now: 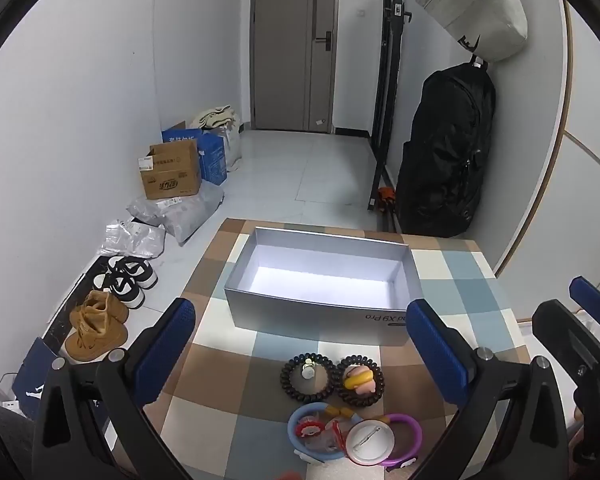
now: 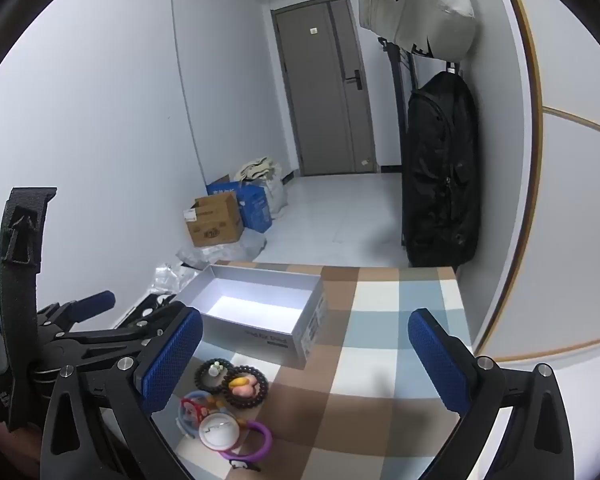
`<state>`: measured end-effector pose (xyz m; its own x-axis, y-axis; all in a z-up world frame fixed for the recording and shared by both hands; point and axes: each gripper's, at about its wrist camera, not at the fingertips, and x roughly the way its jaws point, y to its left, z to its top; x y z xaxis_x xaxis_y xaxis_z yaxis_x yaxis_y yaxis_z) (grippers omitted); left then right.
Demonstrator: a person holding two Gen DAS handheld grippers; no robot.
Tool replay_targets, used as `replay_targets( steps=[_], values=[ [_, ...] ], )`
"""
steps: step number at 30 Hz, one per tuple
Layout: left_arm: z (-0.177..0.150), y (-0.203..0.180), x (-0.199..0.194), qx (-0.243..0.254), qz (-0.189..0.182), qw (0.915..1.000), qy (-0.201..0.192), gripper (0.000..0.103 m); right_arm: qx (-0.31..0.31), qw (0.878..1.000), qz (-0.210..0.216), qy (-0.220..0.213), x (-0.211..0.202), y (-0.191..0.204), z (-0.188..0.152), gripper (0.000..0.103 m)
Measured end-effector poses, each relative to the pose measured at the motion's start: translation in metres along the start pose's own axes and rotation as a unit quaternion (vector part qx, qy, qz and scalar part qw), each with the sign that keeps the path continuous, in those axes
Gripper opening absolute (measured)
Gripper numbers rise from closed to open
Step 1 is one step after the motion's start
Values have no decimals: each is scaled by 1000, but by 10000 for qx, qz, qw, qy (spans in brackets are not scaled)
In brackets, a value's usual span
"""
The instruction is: Organize jewelry
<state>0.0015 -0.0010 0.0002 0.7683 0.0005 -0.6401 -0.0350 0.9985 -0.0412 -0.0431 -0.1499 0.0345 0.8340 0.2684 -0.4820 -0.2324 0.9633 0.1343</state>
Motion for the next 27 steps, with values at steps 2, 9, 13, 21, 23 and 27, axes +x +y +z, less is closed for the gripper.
replay_targets(
  steps=[2, 9, 13, 21, 23, 27],
  values=[
    [1, -2, 3, 67, -11, 10000, -58, 102, 10, 10000, 15, 11, 2, 0, 1, 103],
    [-6, -2, -10, 61, -28, 9995, -307, 102, 42, 9999, 2, -123, -5, 0, 2, 103],
    [-2, 0, -9, -7, -126, 9997, -230, 102, 19, 9999, 1, -98, -3, -1, 4, 103],
    [-2, -2, -10, 27, -105, 9997, -206, 102, -95, 9999, -38, -118, -4, 3, 1, 103],
    [-3, 0, -9, -4, -97, 9998, -190, 102, -94, 9999, -37, -117, -3, 3, 2, 103],
    [-2, 2, -8, -40, -101, 9998, -161, 102, -82, 9999, -48, -119, -4, 2, 2, 103]
  ],
)
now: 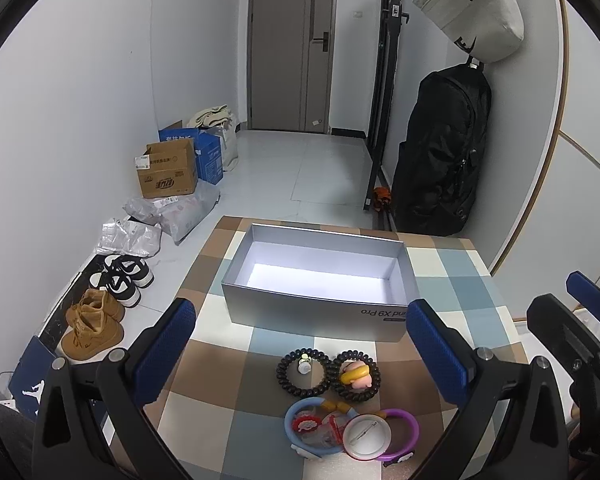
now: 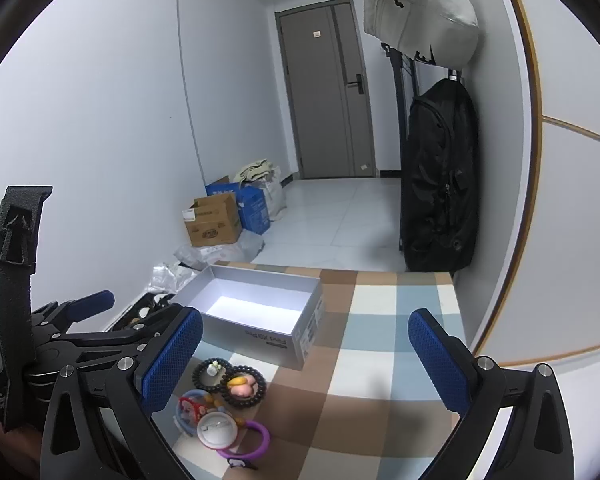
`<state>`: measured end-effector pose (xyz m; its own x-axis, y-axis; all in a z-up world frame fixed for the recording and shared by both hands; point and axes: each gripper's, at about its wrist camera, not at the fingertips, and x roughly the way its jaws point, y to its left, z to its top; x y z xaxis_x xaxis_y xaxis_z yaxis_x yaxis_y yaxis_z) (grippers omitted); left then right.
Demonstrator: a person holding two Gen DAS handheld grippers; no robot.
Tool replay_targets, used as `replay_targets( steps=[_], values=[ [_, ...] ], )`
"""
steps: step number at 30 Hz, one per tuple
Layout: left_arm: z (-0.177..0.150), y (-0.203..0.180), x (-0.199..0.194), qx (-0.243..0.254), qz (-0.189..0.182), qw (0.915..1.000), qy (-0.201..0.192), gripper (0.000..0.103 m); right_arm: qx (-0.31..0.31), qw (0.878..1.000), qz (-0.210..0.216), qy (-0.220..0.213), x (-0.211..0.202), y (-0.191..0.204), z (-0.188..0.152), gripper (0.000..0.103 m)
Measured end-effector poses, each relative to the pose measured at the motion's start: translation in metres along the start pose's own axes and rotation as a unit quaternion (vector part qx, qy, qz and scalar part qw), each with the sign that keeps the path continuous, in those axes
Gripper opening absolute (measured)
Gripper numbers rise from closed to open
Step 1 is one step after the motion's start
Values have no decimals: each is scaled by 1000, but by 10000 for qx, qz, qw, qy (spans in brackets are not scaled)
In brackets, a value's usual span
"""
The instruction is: Organize jewelry
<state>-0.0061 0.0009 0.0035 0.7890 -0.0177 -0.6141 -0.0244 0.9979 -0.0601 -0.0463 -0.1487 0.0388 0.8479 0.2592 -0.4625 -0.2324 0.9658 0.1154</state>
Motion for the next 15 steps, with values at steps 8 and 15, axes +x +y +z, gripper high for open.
replay_targets(
  steps=[8, 15],
  values=[
    [0, 1, 2, -26, -53, 10000, 0, 102, -13, 10000, -14, -6, 0, -1, -1, 103],
    [-2, 1, 1, -9, -58, 10000, -36, 102, 16, 10000, -13, -21, -1, -2, -1, 103]
  ],
)
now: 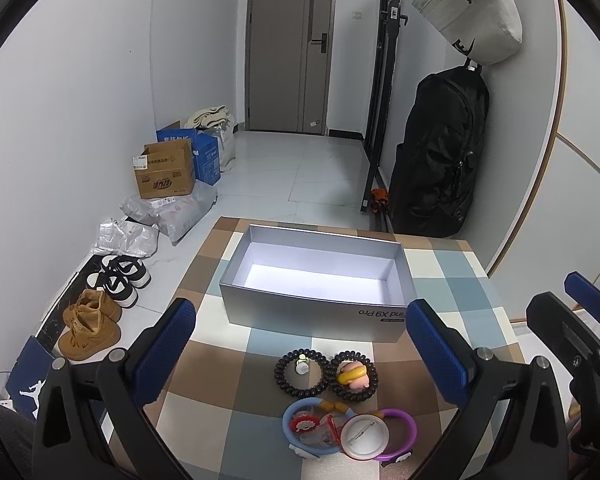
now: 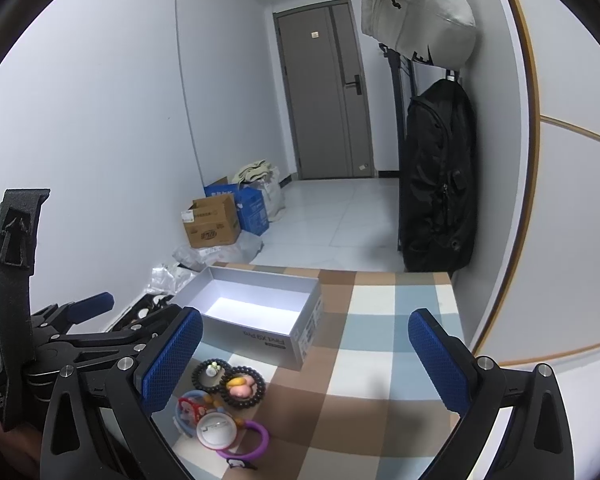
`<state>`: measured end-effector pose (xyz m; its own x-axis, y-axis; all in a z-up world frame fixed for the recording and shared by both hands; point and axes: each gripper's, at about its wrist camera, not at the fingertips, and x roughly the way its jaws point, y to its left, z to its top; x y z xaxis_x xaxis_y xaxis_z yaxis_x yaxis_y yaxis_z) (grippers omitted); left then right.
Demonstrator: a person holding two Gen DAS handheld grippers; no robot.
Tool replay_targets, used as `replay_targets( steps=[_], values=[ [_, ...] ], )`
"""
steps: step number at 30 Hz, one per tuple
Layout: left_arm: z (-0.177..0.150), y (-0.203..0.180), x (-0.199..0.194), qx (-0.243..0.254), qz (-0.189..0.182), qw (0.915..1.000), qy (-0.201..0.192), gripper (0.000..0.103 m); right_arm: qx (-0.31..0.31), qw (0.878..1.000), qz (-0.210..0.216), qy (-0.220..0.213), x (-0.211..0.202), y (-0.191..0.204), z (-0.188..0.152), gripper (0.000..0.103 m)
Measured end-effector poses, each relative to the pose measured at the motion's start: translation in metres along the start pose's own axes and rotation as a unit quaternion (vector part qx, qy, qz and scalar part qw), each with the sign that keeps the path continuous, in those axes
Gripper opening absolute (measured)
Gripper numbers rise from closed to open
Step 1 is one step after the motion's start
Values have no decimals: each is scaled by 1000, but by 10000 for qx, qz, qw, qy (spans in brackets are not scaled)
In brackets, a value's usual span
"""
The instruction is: Organize jewelry
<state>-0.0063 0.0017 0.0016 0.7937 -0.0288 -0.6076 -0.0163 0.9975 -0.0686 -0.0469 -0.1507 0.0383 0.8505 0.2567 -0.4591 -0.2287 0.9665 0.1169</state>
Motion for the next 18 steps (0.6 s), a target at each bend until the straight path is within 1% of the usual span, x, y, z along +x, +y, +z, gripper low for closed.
replay_targets(
  steps=[18],
  values=[
    [-2, -2, -1, 27, -22, 10000, 12, 102, 17, 10000, 1, 17, -1, 1, 0, 103]
  ],
)
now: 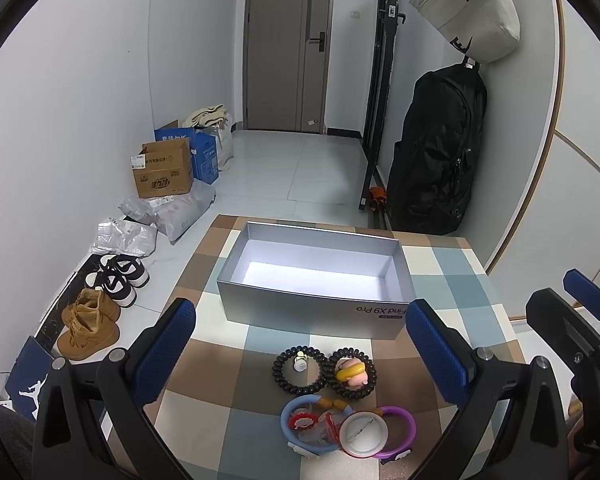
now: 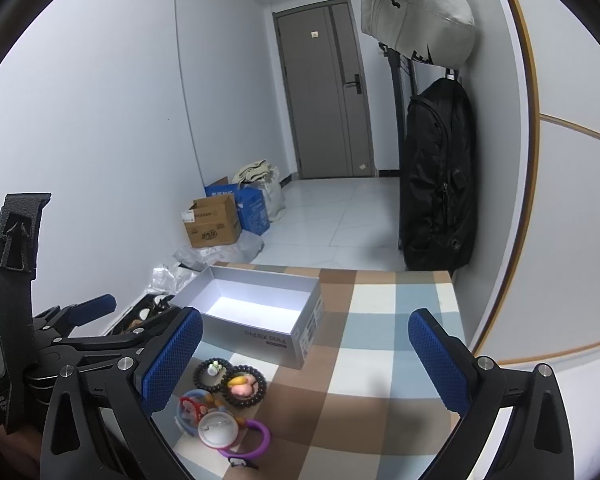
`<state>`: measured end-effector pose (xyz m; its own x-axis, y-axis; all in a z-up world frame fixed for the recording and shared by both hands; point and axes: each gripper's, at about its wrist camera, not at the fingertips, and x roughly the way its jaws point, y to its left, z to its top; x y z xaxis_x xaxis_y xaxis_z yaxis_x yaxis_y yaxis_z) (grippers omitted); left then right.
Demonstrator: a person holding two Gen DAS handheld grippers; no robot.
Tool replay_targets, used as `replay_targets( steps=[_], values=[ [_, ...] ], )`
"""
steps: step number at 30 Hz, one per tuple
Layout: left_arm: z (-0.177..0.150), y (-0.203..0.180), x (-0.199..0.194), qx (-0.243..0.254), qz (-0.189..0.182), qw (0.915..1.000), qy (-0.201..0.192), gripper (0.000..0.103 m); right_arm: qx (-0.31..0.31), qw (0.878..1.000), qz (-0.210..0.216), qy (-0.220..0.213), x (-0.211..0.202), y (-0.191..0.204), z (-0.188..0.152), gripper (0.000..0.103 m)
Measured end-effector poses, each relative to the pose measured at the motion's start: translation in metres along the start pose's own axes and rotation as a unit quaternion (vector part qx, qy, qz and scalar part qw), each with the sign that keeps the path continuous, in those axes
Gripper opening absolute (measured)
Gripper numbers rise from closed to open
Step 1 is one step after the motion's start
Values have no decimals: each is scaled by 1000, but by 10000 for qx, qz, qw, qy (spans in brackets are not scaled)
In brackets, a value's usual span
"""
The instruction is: Organize jewelry
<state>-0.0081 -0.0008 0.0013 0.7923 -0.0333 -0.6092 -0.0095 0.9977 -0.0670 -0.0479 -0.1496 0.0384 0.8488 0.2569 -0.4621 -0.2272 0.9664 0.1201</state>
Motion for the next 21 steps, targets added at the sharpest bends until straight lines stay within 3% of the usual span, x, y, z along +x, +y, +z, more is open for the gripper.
replay_targets(
  steps=[21],
  values=[
    [-4, 1, 4, -9, -29, 10000, 57, 102, 24, 10000, 15, 64, 3, 1, -2, 103]
  ],
)
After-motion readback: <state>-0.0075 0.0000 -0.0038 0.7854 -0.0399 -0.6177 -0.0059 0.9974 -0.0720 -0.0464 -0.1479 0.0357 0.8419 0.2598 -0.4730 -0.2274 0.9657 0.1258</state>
